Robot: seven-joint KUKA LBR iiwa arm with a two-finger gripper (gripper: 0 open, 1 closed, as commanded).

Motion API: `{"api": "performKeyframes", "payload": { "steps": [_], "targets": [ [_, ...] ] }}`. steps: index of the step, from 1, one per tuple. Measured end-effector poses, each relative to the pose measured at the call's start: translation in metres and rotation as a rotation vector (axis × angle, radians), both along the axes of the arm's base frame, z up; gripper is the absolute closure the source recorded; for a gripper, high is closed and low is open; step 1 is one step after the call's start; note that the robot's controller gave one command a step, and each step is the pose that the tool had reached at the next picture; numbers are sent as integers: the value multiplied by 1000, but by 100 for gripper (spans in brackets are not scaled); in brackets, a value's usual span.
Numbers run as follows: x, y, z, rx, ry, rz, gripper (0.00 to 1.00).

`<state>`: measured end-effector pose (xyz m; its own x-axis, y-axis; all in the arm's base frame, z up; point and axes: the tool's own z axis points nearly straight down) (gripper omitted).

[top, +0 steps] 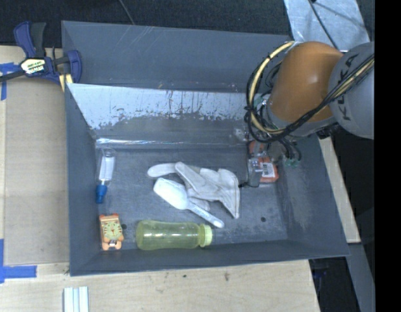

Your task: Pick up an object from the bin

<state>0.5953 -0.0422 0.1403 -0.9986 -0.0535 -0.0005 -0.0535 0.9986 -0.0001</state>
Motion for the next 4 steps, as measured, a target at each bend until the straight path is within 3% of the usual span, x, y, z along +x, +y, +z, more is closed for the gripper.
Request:
{"api": "performKeyframes", "payload": {
  "steps": [1,2,3,4],
  "targets": [
    [-10,53,-20,0,-2,-107,0],
    [-6,58,-70,0,-1,-19,0],
    [-31,79,-66,1,-14,-337,100],
    [-31,79,-66,1,-14,-336,100]
  ]
}}
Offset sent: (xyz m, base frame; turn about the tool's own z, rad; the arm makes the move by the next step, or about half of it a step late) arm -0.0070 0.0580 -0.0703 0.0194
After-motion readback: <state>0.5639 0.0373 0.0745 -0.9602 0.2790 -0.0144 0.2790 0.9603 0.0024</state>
